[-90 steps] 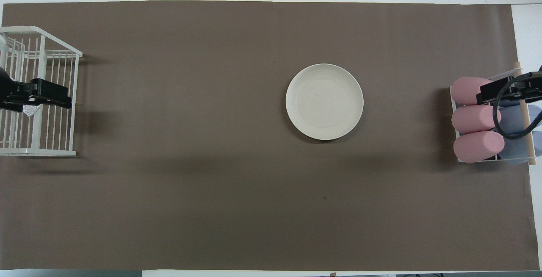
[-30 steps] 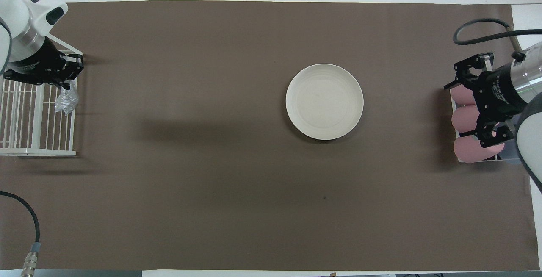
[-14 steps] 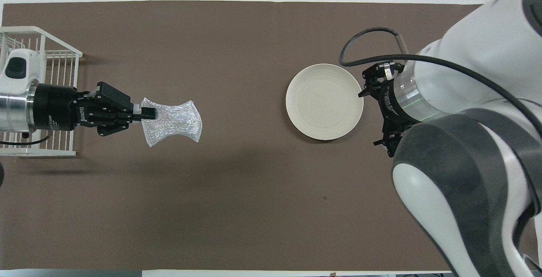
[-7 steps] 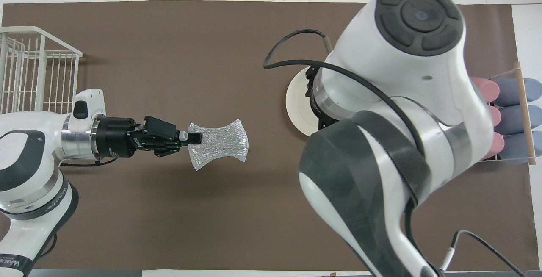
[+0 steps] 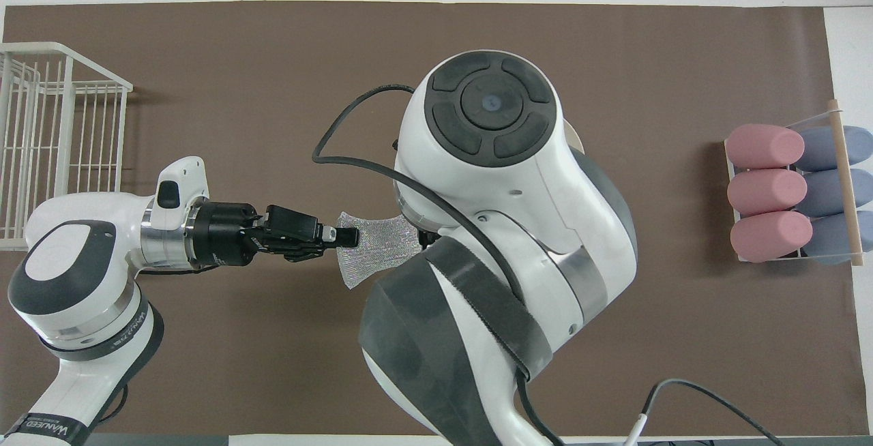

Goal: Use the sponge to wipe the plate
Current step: 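Grasp the sponge from the left gripper with the right gripper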

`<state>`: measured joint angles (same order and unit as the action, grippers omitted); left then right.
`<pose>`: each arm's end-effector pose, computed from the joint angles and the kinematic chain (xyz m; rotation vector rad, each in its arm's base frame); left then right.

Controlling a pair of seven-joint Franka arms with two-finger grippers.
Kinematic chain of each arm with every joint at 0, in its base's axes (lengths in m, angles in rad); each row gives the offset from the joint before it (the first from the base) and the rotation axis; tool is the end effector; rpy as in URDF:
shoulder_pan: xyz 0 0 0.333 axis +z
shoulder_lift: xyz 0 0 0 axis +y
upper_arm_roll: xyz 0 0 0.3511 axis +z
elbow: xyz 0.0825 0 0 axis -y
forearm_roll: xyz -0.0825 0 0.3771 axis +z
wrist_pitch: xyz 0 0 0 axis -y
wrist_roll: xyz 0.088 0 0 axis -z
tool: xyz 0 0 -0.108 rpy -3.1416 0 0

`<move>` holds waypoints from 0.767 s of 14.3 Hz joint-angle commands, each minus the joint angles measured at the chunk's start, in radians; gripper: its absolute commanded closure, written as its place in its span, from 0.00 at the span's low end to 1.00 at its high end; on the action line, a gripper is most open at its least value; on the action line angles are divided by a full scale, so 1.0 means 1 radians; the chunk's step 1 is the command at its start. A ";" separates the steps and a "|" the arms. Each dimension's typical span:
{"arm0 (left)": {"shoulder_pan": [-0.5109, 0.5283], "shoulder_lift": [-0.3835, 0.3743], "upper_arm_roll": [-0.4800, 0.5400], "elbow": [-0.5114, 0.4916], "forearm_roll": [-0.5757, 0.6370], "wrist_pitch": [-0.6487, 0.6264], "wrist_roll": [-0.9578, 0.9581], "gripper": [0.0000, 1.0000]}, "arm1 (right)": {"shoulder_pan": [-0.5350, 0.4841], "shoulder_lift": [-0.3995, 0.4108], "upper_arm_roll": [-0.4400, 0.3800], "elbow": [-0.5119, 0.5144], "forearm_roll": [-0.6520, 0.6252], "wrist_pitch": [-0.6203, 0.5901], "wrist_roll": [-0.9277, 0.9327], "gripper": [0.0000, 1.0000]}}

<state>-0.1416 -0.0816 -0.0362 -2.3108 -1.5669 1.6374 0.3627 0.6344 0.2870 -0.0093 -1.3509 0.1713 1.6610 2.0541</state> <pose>0.4517 -0.1850 0.4654 1.6216 0.1357 -0.3250 0.5173 0.3954 0.5989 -2.3067 2.0274 0.2438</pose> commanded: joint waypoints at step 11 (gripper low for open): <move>-0.026 -0.026 0.016 -0.025 -0.038 0.005 0.015 1.00 | 0.085 -0.179 -0.009 -0.277 0.030 0.172 0.015 0.00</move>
<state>-0.1510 -0.0822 -0.0349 -2.3107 -1.5844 1.6351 0.3628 0.7341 0.1580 -0.0152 -1.5878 0.1870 1.8400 2.0921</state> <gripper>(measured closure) 0.965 0.000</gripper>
